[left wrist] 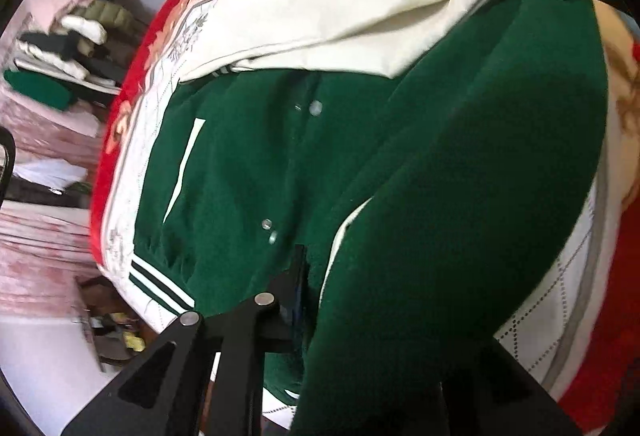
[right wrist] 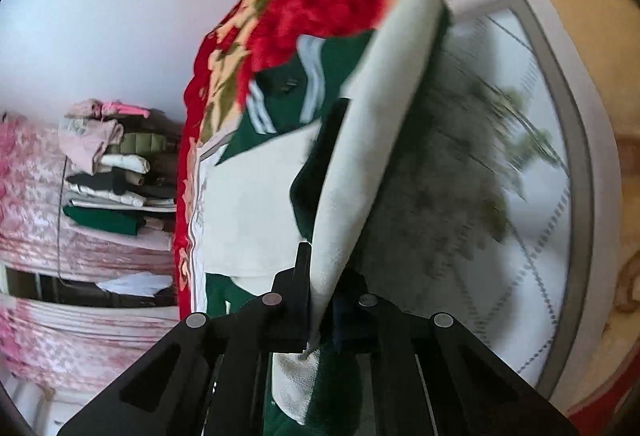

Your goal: Fold large clothes

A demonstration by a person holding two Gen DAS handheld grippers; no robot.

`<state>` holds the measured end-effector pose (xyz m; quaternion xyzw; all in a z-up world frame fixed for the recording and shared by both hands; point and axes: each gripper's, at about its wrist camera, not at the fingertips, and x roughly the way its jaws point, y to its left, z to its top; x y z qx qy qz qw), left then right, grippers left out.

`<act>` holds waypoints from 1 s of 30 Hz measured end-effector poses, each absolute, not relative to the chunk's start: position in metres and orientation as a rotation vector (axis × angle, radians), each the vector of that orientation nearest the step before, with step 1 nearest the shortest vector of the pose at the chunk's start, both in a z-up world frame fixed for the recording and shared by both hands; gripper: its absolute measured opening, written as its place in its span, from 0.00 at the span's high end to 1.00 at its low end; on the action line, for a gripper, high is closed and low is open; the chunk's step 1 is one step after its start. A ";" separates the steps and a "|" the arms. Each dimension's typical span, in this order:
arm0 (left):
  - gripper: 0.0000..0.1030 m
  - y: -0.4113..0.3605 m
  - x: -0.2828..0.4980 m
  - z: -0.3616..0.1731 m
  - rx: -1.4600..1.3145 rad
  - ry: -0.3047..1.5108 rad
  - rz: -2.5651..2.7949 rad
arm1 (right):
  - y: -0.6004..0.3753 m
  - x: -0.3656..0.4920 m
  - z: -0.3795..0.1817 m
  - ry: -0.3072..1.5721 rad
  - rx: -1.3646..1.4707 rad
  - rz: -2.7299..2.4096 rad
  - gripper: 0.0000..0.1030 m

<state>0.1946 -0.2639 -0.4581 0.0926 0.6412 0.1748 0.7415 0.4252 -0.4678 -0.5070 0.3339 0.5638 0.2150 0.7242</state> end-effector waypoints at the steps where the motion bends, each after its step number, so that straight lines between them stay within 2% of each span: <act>1: 0.86 -0.253 0.195 -0.451 0.168 1.404 0.367 | -0.459 0.428 -0.495 1.240 0.722 0.479 0.92; 6: 0.87 -0.195 0.198 -0.423 0.034 1.392 0.278 | -0.401 0.437 -0.434 1.220 0.637 0.474 0.92; 12: 0.87 -0.087 0.206 -0.407 -0.122 1.382 0.257 | -0.269 0.460 -0.395 1.221 0.513 0.485 0.93; 16: 0.85 -0.014 0.211 -0.432 -0.222 1.427 0.261 | -0.167 0.477 -0.402 1.272 0.397 0.501 0.93; 20: 0.80 0.055 0.210 -0.468 -0.394 1.479 0.261 | -0.063 0.494 -0.453 1.398 0.222 0.465 0.92; 23: 0.67 0.101 0.199 -0.493 -0.519 1.495 0.265 | -0.015 0.499 -0.494 1.475 0.129 0.428 0.92; 24: 0.55 0.112 0.194 -0.500 -0.552 1.496 0.271 | -0.005 0.500 -0.504 1.493 0.108 0.419 0.90; 25: 0.37 0.121 0.189 -0.504 -0.573 1.494 0.290 | 0.003 0.500 -0.511 1.503 0.098 0.409 0.89; 27: 0.21 0.136 0.180 -0.509 -0.581 1.491 0.313 | 0.012 0.501 -0.526 1.527 0.086 0.393 0.82; 28: 0.21 0.145 0.173 -0.510 -0.588 1.488 0.329 | 0.014 0.501 -0.527 1.534 0.087 0.396 0.77; 30: 0.21 0.161 0.161 -0.511 -0.619 1.498 0.362 | 0.013 0.502 -0.523 1.553 0.126 0.433 0.61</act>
